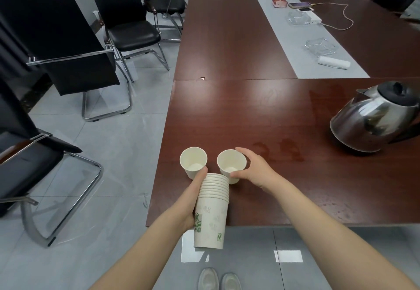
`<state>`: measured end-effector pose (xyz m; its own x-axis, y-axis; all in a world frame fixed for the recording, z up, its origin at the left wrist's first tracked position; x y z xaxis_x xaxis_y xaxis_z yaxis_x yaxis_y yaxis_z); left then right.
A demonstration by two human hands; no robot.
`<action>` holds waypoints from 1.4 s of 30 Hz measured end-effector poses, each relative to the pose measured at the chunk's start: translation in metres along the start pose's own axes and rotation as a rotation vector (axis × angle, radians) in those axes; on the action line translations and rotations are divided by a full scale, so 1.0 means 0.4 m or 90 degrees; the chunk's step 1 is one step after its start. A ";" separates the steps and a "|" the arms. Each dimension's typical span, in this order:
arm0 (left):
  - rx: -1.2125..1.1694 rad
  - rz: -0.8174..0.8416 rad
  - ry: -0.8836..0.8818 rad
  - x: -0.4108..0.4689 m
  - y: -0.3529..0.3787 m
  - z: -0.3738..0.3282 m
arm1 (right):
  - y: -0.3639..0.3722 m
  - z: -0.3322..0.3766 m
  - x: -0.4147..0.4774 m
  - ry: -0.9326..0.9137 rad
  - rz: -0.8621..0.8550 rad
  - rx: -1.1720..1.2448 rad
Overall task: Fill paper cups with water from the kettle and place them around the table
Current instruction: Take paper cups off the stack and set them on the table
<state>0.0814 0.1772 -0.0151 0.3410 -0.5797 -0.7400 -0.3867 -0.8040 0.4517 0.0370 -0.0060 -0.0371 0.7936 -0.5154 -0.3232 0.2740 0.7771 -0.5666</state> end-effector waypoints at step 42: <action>-0.014 0.070 0.033 0.038 0.093 -0.009 | -0.084 0.110 -0.072 -0.103 -0.015 0.085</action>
<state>0.0754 0.1378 -0.0076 0.3418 -0.6696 -0.6594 -0.4054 -0.7381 0.5394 0.0286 -0.0013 0.0246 0.8605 -0.4769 -0.1789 0.3536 0.8121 -0.4641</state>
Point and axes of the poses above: each hand's wrist, its own x-axis towards the middle knuckle, its own y-axis out of the palm, z = x × y, the point moved 5 cm from there along x, towards the middle knuckle, and after that the axes turned 13 degrees about -x, right-handed, at the moved point
